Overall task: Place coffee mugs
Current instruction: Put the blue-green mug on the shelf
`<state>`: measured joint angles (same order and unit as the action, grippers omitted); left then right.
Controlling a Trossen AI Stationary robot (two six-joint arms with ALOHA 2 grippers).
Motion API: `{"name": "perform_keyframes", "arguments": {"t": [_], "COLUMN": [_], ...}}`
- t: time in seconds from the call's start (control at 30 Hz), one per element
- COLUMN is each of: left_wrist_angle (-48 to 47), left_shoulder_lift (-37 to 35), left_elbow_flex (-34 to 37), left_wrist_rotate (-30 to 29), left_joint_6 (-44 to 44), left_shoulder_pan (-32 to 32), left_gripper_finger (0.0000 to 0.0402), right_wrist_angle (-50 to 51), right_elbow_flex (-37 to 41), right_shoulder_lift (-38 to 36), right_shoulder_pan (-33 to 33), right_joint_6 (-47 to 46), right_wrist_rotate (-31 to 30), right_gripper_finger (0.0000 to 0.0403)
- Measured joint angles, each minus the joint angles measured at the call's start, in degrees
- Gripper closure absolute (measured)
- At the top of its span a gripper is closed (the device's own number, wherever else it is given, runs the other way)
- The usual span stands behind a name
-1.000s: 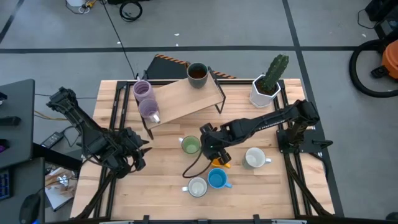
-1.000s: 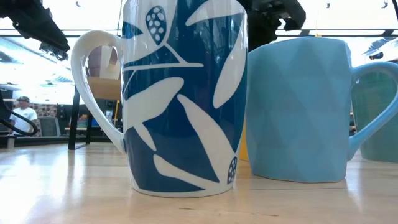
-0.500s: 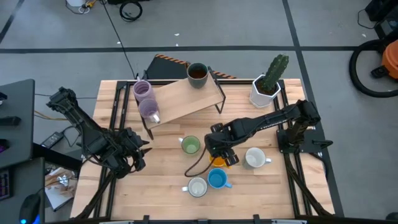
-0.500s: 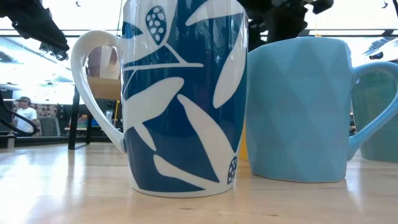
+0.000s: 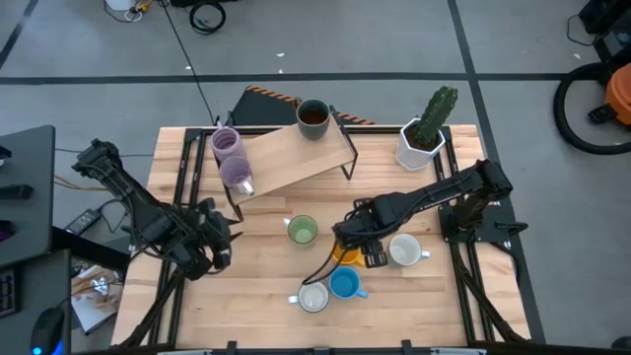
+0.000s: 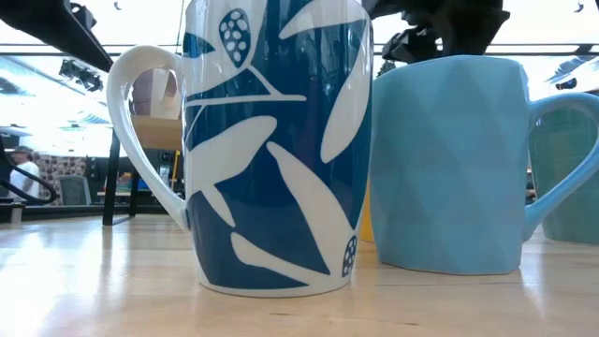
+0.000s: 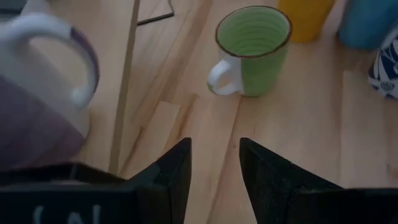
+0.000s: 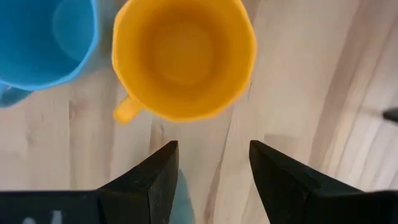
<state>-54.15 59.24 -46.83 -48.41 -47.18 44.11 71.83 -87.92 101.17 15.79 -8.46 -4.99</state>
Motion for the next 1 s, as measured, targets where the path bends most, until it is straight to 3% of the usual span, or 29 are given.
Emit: {"name": "perform_keyframes", "arguments": {"t": [0.13,0.33,0.5,0.77,1.0], "left_wrist_angle": [0.64,0.78,0.87,1.07,1.04], "left_shoulder_lift": [0.0,0.0,0.0,0.0,0.0], "left_elbow_flex": [0.0,0.0,0.0,0.0,0.0], "left_wrist_rotate": [-0.01,1.67,1.76,1.76,1.76], "left_joint_6": [2.88,1.69,1.29,1.27,0.94], "left_shoulder_pan": [-0.34,-0.34,-0.34,-0.34,-0.34], "left_gripper_finger": [0.026,0.026,0.026,0.026,0.026], "right_wrist_angle": [1.49,6.99,11.99,10.69,7.02], "right_elbow_flex": [0.0,0.0,0.0,1.32,8.15], "right_shoulder_lift": [-2.19,-4.97,-4.81,-4.74,-4.63], "right_shoulder_pan": [-0.29,-1.46,0.95,4.89,5.58], "right_joint_6": [-7.9,-27.97,-40.43,-51.44,-52.92], "right_wrist_rotate": [0.31,7.6,9.75,9.73,10.43], "right_gripper_finger": [0.02,0.0199,0.0196,0.0194,0.0194]}}
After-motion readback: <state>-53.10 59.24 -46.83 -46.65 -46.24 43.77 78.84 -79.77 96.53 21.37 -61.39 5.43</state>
